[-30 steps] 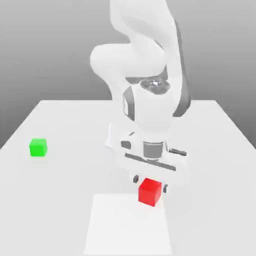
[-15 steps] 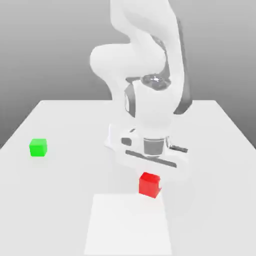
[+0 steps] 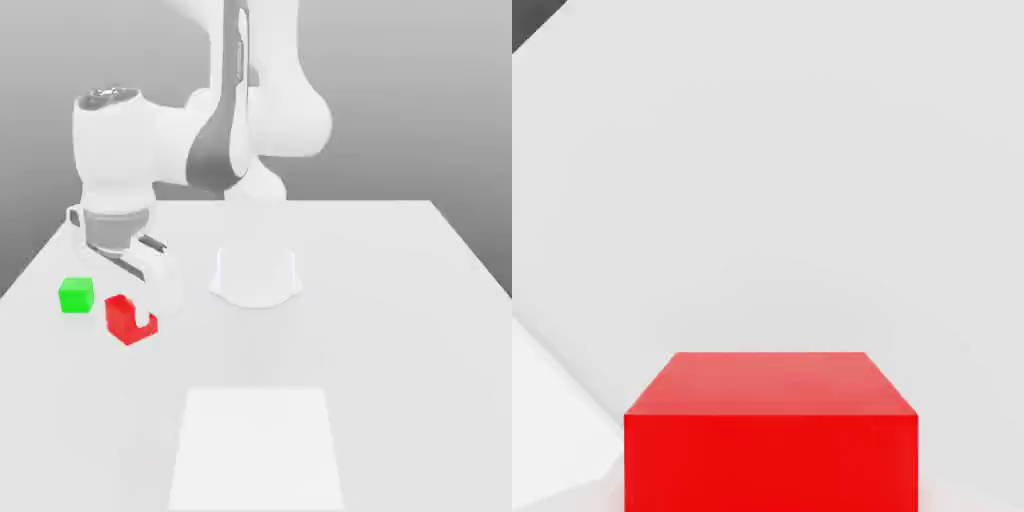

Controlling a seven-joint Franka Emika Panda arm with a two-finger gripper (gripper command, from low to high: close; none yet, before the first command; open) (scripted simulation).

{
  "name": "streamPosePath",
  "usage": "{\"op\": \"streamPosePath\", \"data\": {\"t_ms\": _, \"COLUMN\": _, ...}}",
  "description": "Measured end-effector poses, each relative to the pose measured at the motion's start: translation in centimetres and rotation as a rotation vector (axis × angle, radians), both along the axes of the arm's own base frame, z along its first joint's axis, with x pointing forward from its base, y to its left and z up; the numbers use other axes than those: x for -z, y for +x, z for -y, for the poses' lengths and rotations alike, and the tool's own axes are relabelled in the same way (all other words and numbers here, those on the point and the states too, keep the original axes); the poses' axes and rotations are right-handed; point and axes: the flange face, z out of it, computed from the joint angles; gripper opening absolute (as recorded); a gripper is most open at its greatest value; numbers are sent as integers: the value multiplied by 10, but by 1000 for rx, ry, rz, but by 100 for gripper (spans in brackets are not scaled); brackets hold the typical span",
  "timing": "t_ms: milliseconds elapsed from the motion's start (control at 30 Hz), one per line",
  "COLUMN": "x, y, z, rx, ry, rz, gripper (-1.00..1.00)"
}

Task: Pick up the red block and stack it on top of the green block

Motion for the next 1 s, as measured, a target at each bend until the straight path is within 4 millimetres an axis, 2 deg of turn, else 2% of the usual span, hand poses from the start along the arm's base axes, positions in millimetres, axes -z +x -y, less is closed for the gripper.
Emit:
{"op": "streamPosePath", "data": {"t_ms": 167, "x": -2, "y": -87, "z": 73, "rx": 146, "ry": 5, "rz": -7, "gripper": -100}}
{"op": "streamPosePath", "data": {"t_ms": 300, "x": 3, "y": -172, "z": 108, "rx": 265, "ry": 19, "rz": -17, "gripper": -100}}
{"op": "streamPosePath", "data": {"t_ms": 333, "x": 5, "y": -187, "z": 111, "rx": 284, "ry": 22, "rz": -17, "gripper": -100}}
{"op": "streamPosePath", "data": {"t_ms": 400, "x": 12, "y": -198, "z": 115, "rx": 300, "ry": 23, "rz": -15, "gripper": -100}}
{"op": "streamPosePath", "data": {"t_ms": 467, "x": 19, "y": -200, "z": 116, "rx": 304, "ry": 22, "rz": -13, "gripper": -100}}
{"op": "streamPosePath", "data": {"t_ms": 833, "x": 67, "y": -198, "z": 115, "rx": 295, "ry": 25, "rz": -16, "gripper": -100}}
{"op": "streamPosePath", "data": {"t_ms": 867, "x": 71, "y": -199, "z": 114, "rx": 296, "ry": 25, "rz": -18, "gripper": 100}}
{"op": "streamPosePath", "data": {"t_ms": 1000, "x": 71, "y": -199, "z": 114, "rx": 297, "ry": 25, "rz": -18, "gripper": 100}}
